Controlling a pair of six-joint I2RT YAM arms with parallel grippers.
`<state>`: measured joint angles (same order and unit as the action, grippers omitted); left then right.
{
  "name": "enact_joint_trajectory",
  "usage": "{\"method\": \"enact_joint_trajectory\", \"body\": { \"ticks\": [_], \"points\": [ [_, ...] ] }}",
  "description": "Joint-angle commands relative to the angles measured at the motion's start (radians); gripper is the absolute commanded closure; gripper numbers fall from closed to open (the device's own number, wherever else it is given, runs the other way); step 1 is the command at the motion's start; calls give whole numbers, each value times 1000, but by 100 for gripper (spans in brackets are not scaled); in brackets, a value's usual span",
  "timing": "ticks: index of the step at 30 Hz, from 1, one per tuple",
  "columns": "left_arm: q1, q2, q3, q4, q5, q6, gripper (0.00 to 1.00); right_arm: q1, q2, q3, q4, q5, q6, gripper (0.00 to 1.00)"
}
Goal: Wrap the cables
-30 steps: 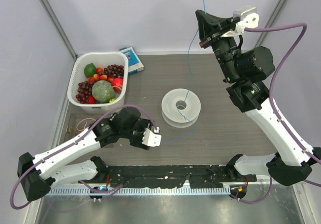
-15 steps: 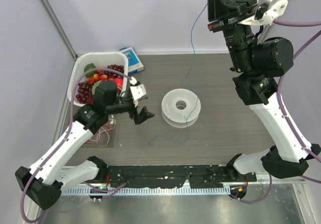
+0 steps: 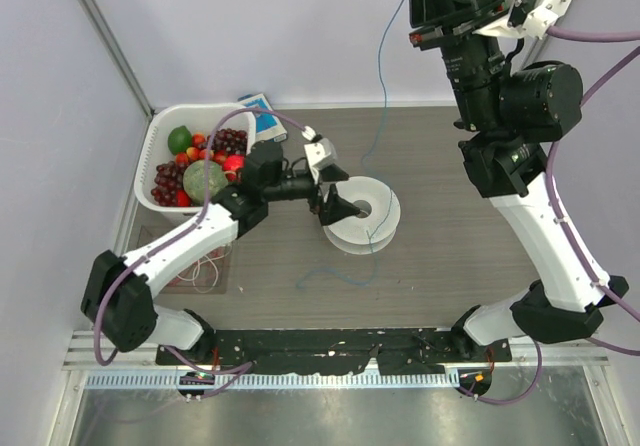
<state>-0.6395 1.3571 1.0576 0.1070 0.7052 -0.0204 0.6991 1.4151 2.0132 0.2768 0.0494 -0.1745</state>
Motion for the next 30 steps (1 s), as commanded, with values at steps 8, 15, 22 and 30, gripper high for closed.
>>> {"method": "enact_joint_trajectory", "body": {
  "ticks": [8,15,22,30],
  "points": [
    [-72,304,44,368,0,-183,17,2,44,111,41,-10,-10,99],
    [-160,405,13,529,48,-289,21,2,54,108,55,18,-45,99],
    [-129,465,7,606,28,-458,70,2,48,98,70,56,-83,99],
    [-83,202,-59,386,45,-403,100,2,-33,-34,122,136,-157,99]
  ]
}}
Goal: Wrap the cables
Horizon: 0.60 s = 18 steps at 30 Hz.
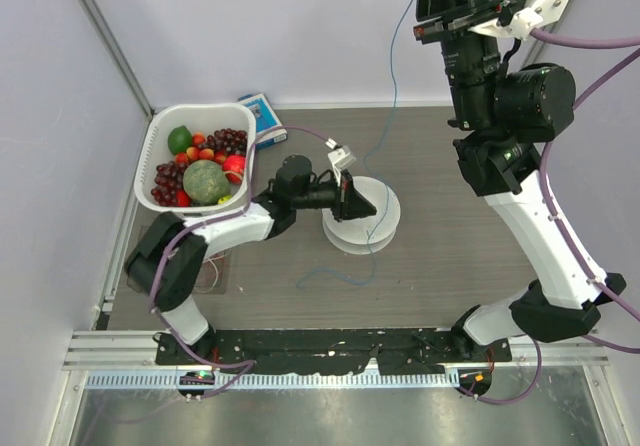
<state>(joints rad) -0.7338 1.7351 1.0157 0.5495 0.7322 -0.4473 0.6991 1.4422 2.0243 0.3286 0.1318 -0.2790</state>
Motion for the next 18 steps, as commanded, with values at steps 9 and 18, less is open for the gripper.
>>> {"method": "enact_joint_trajectory", "body": {
  "ticks": [9,18],
  "points": [
    [25,-304,-75,-298,-36,314,37,-3,-82,-70,76,72,-95,99],
    [-101,-63,-63,-71,-198,380,17,-3,-54,-6,56,55,-103,99]
  ]
}}
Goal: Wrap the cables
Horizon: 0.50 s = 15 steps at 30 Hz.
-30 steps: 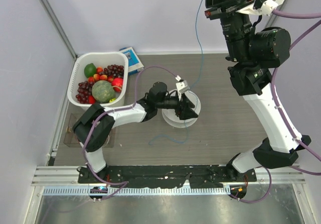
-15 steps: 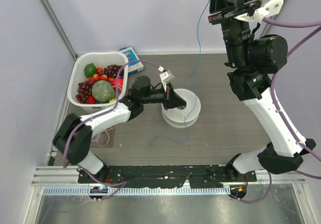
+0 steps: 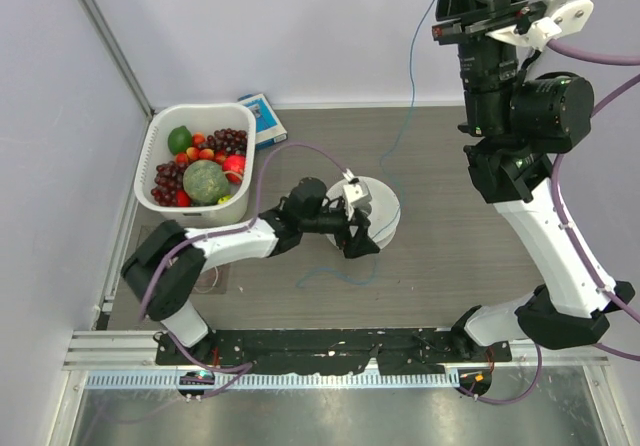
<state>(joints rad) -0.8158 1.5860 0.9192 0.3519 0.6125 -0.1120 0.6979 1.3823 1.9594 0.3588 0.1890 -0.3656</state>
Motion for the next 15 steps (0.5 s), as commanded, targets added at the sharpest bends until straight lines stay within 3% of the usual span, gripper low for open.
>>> {"method": "enact_joint_trajectory", "body": {
  "ticks": [1,4,8,11,12,15],
  "points": [
    [-19,112,46,143,-74,41,15,-3,12,64,23,-6,-16,99],
    [-20,195,84,196,-88,58,14,-1,15,72,17,-14,-12,99],
    [-23,279,121,206,-50,77,29,-1,20,70,16,-17,-15,99],
    [-36,295,132,226,-28,63,55,-1,20,67,6,-19,-19,99],
    [-37,283,129,234,-20,51,71,-1,18,65,5,-20,-21,99],
    [-40,200,119,214,1,-11,100,-1,3,39,5,-20,-32,99]
  ]
}}
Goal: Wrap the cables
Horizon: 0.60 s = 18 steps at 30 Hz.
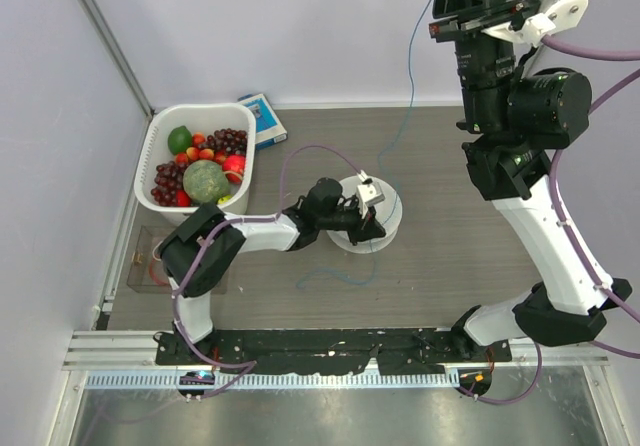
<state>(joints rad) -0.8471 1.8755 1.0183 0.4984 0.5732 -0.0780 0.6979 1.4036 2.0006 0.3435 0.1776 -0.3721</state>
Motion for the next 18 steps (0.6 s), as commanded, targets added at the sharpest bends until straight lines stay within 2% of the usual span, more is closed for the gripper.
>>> {"method": "enact_joint_trajectory", "body": {
  "ticks": [1,5,8,10,13,16,18],
  "points": [
    [-4,-139,20,22,53,-57,100,-1,-28,-8,20,-6,-27,99],
    [71,-326,51,-232,105,-103,100,-1,-70,-78,22,6,-37,99],
    [201,-403,162,-464,32,-111,100,-1,-126,-172,22,7,-65,99],
    [255,-379,277,-565,-37,-114,100,-1,-159,-242,19,-15,-82,99],
    [261,-271,474,-665,-96,-108,100,-1,-199,-307,12,-61,-82,99],
    [220,-140,610,-640,-194,-155,100,-1,-232,-339,-37,-67,-67,99],
    [185,-44,702,-566,-222,-206,100,-1,-245,-342,-61,-41,-77,99]
  ]
}}
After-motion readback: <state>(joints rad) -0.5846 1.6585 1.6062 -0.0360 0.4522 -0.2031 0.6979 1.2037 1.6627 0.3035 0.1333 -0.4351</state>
